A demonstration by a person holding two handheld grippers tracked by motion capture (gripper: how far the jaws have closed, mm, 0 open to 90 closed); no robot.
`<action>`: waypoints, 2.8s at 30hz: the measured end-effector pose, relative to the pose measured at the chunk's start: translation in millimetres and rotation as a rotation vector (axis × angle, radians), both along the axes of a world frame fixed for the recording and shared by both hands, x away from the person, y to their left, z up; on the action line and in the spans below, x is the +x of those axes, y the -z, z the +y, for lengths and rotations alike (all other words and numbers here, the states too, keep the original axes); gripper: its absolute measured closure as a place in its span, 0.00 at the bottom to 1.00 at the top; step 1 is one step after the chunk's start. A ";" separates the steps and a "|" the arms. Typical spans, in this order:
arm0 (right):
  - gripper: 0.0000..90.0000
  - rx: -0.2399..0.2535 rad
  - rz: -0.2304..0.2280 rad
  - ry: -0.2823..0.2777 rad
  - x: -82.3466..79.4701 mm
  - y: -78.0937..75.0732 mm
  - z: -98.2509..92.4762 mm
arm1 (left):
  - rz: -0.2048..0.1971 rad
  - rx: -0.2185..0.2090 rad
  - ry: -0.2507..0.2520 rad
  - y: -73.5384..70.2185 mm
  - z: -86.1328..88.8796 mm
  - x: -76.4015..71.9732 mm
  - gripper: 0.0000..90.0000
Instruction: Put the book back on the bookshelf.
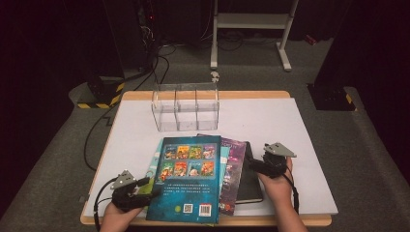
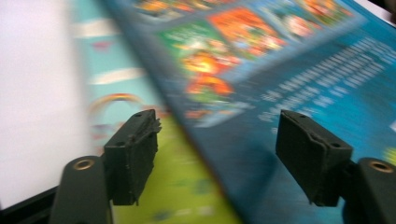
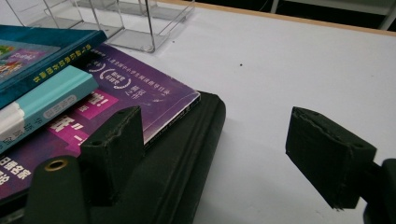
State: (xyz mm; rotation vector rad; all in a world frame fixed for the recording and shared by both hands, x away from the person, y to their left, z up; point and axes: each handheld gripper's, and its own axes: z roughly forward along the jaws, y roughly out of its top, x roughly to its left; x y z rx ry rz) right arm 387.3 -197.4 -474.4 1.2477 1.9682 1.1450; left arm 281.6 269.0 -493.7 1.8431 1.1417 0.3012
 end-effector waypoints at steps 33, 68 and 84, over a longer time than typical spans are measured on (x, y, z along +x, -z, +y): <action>0.21 0.026 -0.002 -0.015 -3.2 -3.4 1.1 | 0.080 -0.018 -0.005 -3.0 -31.5 5.3 0.40; 0.21 0.111 0.131 -0.241 -56.6 -8.9 44.5 | 0.017 0.000 0.104 -10.4 -86.2 39.6 0.32; 0.26 0.099 0.172 -0.189 -22.6 -16.0 44.0 | 0.003 0.031 0.095 -15.6 -98.4 71.4 0.37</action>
